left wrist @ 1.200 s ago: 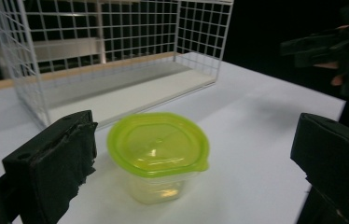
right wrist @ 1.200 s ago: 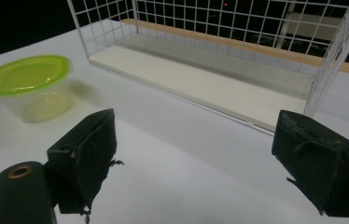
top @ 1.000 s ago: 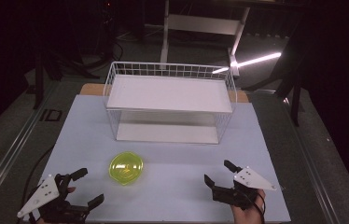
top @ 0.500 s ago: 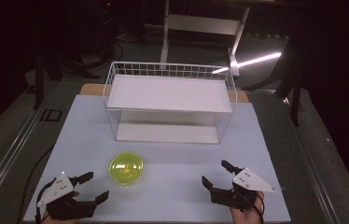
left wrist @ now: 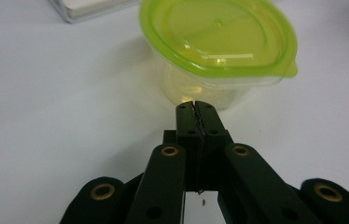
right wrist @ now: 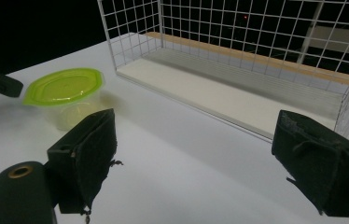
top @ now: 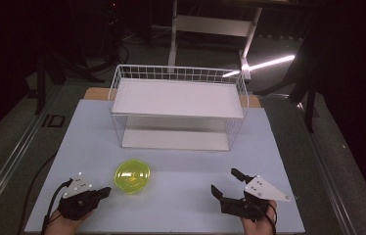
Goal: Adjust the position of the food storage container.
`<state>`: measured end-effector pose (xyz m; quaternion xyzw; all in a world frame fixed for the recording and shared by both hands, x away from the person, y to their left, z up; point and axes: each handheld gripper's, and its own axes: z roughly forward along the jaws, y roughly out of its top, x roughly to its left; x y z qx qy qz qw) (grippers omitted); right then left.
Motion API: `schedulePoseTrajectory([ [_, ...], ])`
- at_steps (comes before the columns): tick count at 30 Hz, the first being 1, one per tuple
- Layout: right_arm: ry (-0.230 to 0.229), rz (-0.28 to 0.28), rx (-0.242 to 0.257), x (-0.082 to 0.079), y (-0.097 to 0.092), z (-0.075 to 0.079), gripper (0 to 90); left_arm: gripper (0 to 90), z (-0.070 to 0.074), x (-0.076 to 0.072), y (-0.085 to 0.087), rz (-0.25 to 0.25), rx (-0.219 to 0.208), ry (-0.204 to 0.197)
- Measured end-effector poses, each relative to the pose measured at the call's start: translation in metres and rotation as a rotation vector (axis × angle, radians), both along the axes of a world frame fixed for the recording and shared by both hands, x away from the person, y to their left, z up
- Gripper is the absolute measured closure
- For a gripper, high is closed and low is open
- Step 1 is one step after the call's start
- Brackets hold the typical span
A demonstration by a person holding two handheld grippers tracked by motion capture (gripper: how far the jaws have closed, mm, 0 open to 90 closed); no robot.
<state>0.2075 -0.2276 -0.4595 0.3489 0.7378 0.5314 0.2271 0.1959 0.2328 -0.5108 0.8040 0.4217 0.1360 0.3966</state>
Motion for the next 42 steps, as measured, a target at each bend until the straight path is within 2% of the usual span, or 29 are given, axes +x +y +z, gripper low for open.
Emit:
schedulePoseTrajectory([
  [2, 0.001, -0.001, 0.002, 0.000, 0.000, 0.000, 13.9, 90.0, -0.005, 0.000, -0.008, -0.027, 0.029, 0.024],
  [3, 0.001, -0.001, 0.002, 0.000, 0.000, 0.000, 13.9, 90.0, -0.005, 0.000, -0.008, -0.027, 0.029, 0.024],
  [4, 0.002, -0.001, 0.001, 0.001, 0.000, 0.000, 13.9, 90.0, -0.007, 0.002, -0.015, -0.045, 0.056, 0.037],
  [6, 0.002, -0.001, 0.000, 0.001, 0.000, -0.001, 13.9, 90.0, -0.008, 0.004, -0.019, -0.046, 0.063, 0.044],
  [7, 0.008, 0.001, 0.000, 0.001, 0.001, -0.001, 13.9, 90.0, -0.009, 0.010, -0.024, -0.035, 0.062, 0.058],
  [11, -0.001, 0.002, -0.002, 0.000, 0.001, 0.000, 14.0, 90.0, -0.009, 0.019, -0.028, -0.004, 0.066, 0.081],
  [14, -0.004, 0.000, 0.004, -0.001, -0.001, 0.001, 13.9, 90.0, -0.009, 0.026, -0.027, 0.032, 0.077, 0.081],
  [16, 0.001, -0.002, 0.006, 0.000, -0.002, 0.000, 14.0, 90.0, -0.009, 0.033, -0.024, 0.042, 0.053, 0.078],
  [20, 0.005, 0.003, 0.011, 0.001, -0.003, 0.000, 13.9, 90.0, -0.009, 0.048, -0.021, 0.075, 0.045, 0.071],
  [22, 0.002, 0.001, 0.011, 0.000, -0.003, 0.000, 14.0, 90.0, -0.009, 0.055, -0.022, 0.080, 0.054, 0.065],
  [24, 0.002, 0.001, 0.010, 0.000, -0.003, 0.000, 14.0, 90.0, -0.009, 0.061, -0.025, 0.081, 0.040, 0.071],
  [31, 0.008, 0.004, 0.005, 0.001, -0.002, -0.001, 14.0, 90.0, -0.010, 0.074, -0.043, 0.060, 0.060, 0.066],
  [36, 0.007, 0.008, 0.003, 0.001, -0.002, -0.001, 14.0, 90.0, -0.010, 0.084, -0.059, 0.027, 0.065, 0.066],
  [38, 0.007, 0.009, -0.002, 0.001, -0.002, -0.001, 14.0, 90.0, -0.012, 0.088, -0.064, 0.020, 0.059, 0.079],
  [42, 0.008, 0.012, -0.003, 0.001, -0.001, -0.002, 14.0, 90.0, -0.014, 0.093, -0.075, 0.004, 0.051, 0.081],
])
